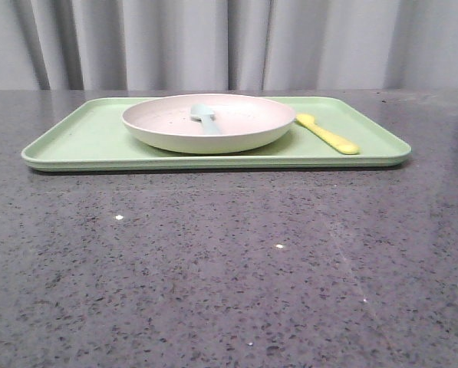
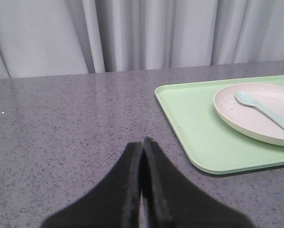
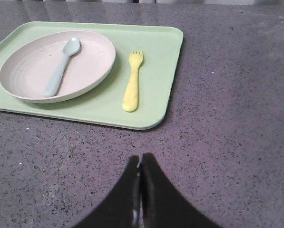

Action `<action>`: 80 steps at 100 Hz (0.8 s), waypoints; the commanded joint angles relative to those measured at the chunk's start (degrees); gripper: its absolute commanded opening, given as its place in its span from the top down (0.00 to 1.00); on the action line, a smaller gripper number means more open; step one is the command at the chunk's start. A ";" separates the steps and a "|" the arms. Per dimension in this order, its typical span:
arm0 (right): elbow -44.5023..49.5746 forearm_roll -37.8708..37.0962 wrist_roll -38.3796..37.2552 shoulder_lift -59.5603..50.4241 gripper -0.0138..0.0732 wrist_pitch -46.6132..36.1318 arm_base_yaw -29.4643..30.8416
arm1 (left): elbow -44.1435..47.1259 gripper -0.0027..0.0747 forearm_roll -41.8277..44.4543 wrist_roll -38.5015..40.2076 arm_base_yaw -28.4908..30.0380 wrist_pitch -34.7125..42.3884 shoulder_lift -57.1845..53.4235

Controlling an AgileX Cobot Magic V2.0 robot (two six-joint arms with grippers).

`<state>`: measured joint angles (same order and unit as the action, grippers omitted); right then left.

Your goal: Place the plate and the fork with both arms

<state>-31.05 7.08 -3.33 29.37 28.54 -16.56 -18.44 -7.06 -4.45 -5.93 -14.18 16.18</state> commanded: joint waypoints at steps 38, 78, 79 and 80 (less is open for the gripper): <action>-1.35 -0.23 0.55 -0.05 0.92 -4.51 0.26 | 13.28 0.99 1.11 0.31 7.79 16.69 -11.00; -1.35 -0.23 0.55 -0.02 0.92 -4.56 0.26 | 19.14 0.99 0.86 0.31 8.49 15.11 -18.20; -1.35 -0.23 0.55 -0.02 0.92 -4.56 0.26 | 19.14 0.99 0.86 0.31 8.49 15.11 -18.20; -1.35 -0.23 0.55 -0.02 0.92 -4.56 0.26 | 19.14 0.99 0.86 0.31 8.49 15.11 -18.20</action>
